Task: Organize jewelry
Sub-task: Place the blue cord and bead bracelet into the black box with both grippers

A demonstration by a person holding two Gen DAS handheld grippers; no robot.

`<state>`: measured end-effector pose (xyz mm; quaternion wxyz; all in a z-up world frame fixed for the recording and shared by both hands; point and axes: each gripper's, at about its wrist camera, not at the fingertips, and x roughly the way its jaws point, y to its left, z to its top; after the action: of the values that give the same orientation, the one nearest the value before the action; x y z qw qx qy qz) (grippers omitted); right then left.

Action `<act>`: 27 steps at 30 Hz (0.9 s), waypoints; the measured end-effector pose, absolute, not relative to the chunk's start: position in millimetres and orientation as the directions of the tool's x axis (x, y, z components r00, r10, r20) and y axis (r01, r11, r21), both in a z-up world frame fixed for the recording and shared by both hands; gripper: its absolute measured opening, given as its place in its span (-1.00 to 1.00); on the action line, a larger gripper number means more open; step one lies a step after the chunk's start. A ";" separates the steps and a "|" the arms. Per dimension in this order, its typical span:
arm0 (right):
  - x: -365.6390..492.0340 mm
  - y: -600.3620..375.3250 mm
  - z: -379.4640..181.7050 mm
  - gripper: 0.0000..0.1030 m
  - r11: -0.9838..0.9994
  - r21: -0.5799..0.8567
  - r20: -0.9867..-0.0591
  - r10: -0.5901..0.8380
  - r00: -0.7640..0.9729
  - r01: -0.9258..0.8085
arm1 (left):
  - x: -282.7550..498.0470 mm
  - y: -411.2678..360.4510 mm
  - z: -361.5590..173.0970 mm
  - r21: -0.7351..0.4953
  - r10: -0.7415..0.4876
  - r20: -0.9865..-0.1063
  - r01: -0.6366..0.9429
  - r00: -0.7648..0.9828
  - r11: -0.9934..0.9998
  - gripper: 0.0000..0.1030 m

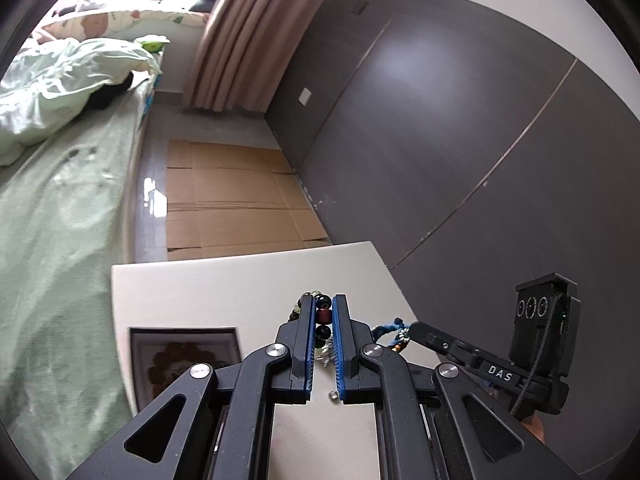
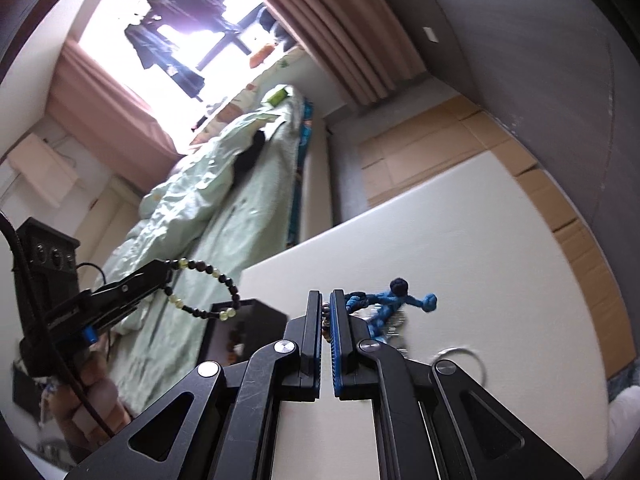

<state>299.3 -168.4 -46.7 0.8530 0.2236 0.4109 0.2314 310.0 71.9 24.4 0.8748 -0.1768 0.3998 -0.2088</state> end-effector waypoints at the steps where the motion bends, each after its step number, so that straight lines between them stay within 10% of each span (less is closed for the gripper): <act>1: 298.6 -163.3 -44.7 -0.91 0.790 0.570 -0.591 0.587 0.553 -0.228 | 309.0 76.3 24.0 -0.476 -0.502 -0.627 0.217 0.596 0.852 -0.84; 24: 304.3 -26.7 -38.5 -0.87 0.666 0.573 -0.550 0.745 0.378 -0.479 | 290.1 141.8 5.7 -0.471 -0.421 -0.656 0.095 0.627 0.877 -0.84; 27: 310.8 -21.6 -54.6 0.11 0.679 0.581 -0.608 0.729 0.315 -0.449 | 293.3 142.1 2.0 -0.477 -0.428 -0.661 0.094 0.616 0.874 -0.84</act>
<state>310.8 -21.6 -54.6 0.7960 0.1542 0.4536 0.3700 293.3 142.1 2.0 0.8758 -0.2024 0.4120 -0.1491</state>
